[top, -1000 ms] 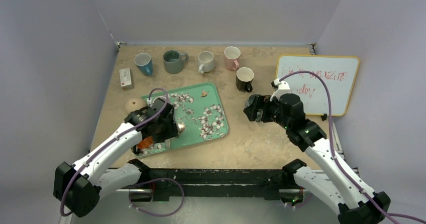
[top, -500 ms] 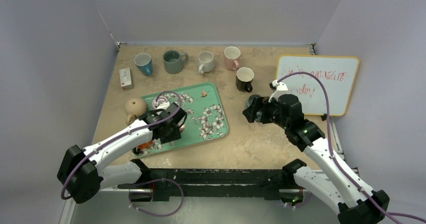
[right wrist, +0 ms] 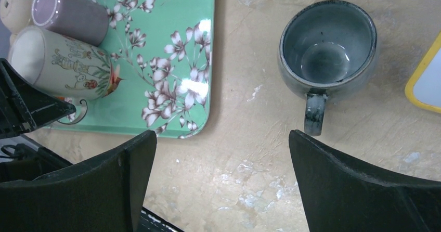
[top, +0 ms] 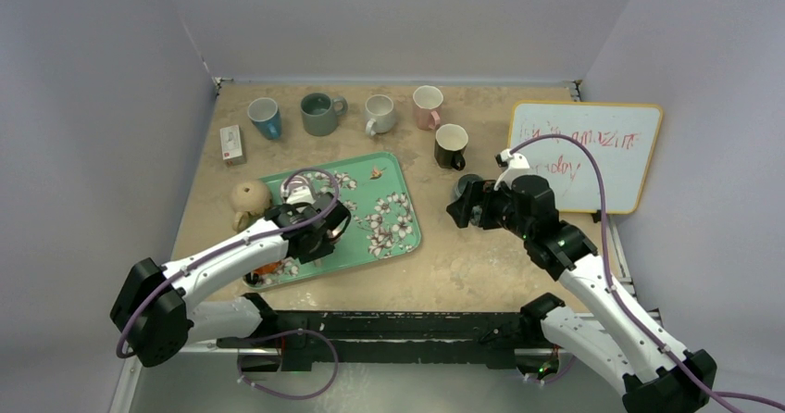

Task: Turn the mug right side up
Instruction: Turn over the cup on the tray.

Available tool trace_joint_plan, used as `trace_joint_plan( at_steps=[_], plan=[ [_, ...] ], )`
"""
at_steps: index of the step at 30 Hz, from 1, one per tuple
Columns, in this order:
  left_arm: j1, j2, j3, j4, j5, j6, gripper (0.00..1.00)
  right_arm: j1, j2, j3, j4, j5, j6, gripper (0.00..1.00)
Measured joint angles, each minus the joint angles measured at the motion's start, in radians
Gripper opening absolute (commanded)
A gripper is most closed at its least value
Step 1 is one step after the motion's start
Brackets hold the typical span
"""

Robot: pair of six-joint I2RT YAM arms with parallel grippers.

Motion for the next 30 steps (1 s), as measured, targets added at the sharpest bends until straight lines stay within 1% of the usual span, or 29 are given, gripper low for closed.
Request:
trace_joint_plan(
  at_steps=[4, 5, 9, 16, 22, 25, 30],
  plan=[
    [-0.013, 0.015, 0.004, 0.004, -0.01, -0.014, 0.01, 0.0, 0.0, -0.013, 0.003, -0.002, 0.001, 0.99],
    [-0.016, 0.017, 0.004, 0.004, -0.012, -0.016, 0.0, 0.0, 0.0, -0.015, 0.002, -0.003, 0.002, 0.99],
    [-0.043, 0.018, 0.005, -0.001, -0.011, -0.029, 0.0, 0.0, 0.001, -0.017, 0.004, -0.012, 0.006, 0.99],
    [-0.154, 0.015, 0.011, -0.01, 0.003, -0.073, 0.0, 0.0, 0.001, -0.025, 0.015, -0.016, 0.035, 0.99],
    [-0.217, 0.006, 0.022, -0.002, 0.033, -0.089, 0.0, 0.0, 0.02, -0.035, 0.038, -0.035, 0.066, 0.99],
    [-0.227, 0.008, 0.029, 0.014, 0.041, -0.083, 0.0, 0.0, 0.04, -0.035, 0.052, -0.055, 0.066, 0.99],
    [-0.237, 0.05, 0.048, 0.066, 0.043, -0.009, 0.0, 0.0, 0.041, -0.035, 0.06, -0.074, 0.063, 0.98]
  ],
)
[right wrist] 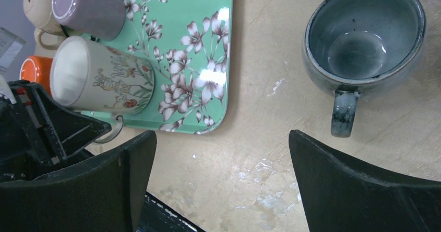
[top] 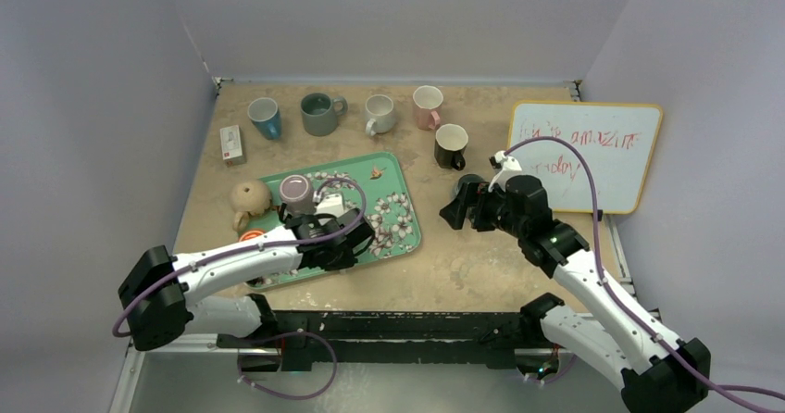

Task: Turn the mug right side up
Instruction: Turn over the cup on the tray.

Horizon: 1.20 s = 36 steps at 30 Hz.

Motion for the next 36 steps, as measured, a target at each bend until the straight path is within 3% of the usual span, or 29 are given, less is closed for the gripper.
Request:
trace_joint_plan(
  at_steps=[8, 12, 13, 17, 36],
  plan=[
    [-0.024, 0.101, 0.035, 0.134, -0.001, 0.198, 0.01, 0.0, -0.045, 0.0, 0.0, 0.0, -0.011, 0.99],
    [-0.025, 0.111, 0.035, 0.18, -0.004, 0.272, 0.2, 0.0, -0.054, -0.001, 0.003, 0.002, -0.016, 0.99],
    [-0.025, 0.111, 0.035, 0.181, -0.007, 0.282, 0.3, 0.0, -0.056, -0.001, 0.003, 0.002, -0.018, 0.99],
    [-0.025, 0.111, 0.04, 0.19, -0.021, 0.315, 0.38, 0.0, -0.063, -0.007, 0.004, 0.0, -0.02, 0.99],
    [0.027, 0.189, 0.14, 0.157, -0.034, 0.34, 0.24, 0.0, -0.069, -0.016, -0.005, 0.0, -0.02, 0.99]
  ],
)
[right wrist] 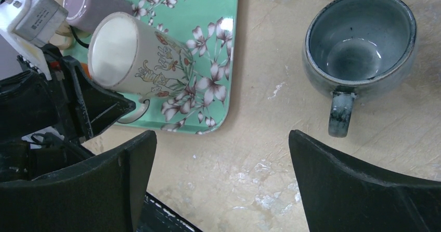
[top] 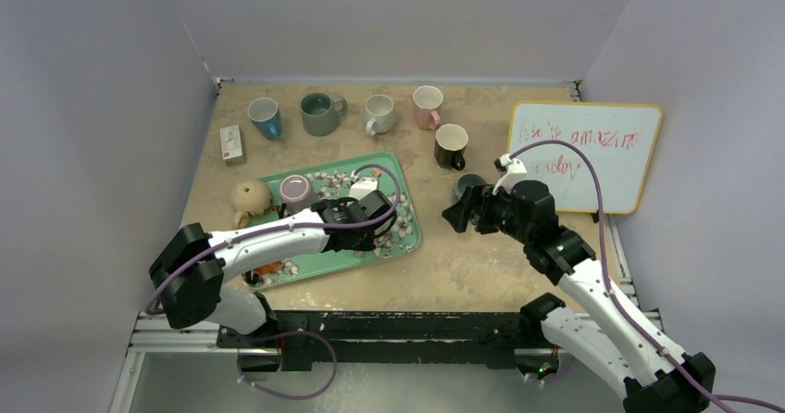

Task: Turn the mug right side up
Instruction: Turn over the cup on the tray.

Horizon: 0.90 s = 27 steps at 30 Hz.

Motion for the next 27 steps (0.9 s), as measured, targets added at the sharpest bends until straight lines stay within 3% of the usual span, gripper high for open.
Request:
trace_joint_plan(
  at_steps=[5, 15, 22, 27],
  plan=[
    [0.002, 0.014, 0.007, -0.006, -0.007, 0.003, 0.01, 0.0, -0.012, 0.0, 0.0, 0.0, 0.0, 0.99],
    [0.034, -0.024, 0.005, 0.002, 0.013, 0.0, 0.0, 0.0, -0.021, -0.044, 0.04, -0.029, 0.037, 0.93],
    [0.14, -0.171, -0.084, 0.113, 0.119, -0.049, 0.0, 0.0, -0.025, -0.108, 0.142, -0.114, 0.153, 0.86],
    [0.151, -0.208, -0.111, 0.154, 0.156, -0.087, 0.0, 0.002, -0.003, -0.139, 0.241, -0.184, 0.259, 0.81]
  ],
)
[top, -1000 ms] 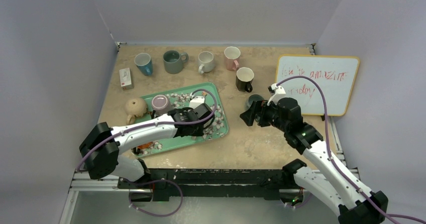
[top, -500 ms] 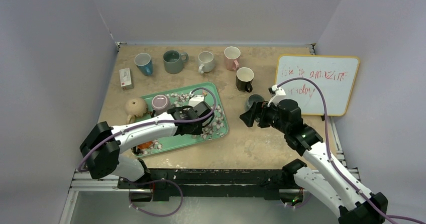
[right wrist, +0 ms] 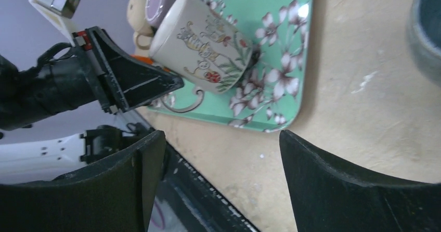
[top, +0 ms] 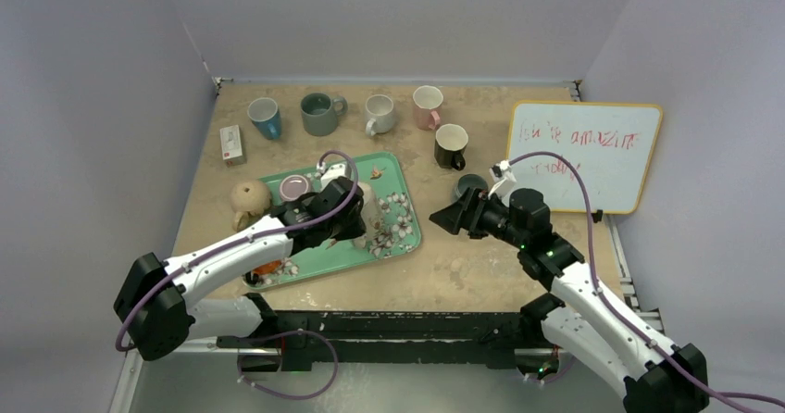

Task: Turn the mug right side up
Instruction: Turn over the cup on the tray.

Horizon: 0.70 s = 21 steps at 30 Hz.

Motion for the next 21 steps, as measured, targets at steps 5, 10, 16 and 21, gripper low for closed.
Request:
trace_joint_plan(
  at_steps=[5, 10, 16, 21],
  plan=[
    [0.0, -0.032, -0.034, 0.048, 0.04, -0.053, 0.0, 0.04, 0.056, -0.016, 0.101, -0.046, 0.109, 0.81],
    [0.0, -0.056, -0.048, 0.061, 0.061, -0.099, 0.0, 0.105, 0.126, -0.016, 0.19, -0.058, 0.192, 0.8],
    [0.0, -0.113, -0.11, 0.149, 0.054, -0.162, 0.0, 0.189, 0.182, -0.016, 0.28, -0.057, 0.277, 0.81],
    [0.0, -0.134, -0.13, 0.204, 0.05, -0.214, 0.0, 0.22, 0.204, -0.016, 0.327, -0.048, 0.342, 0.81]
  ],
)
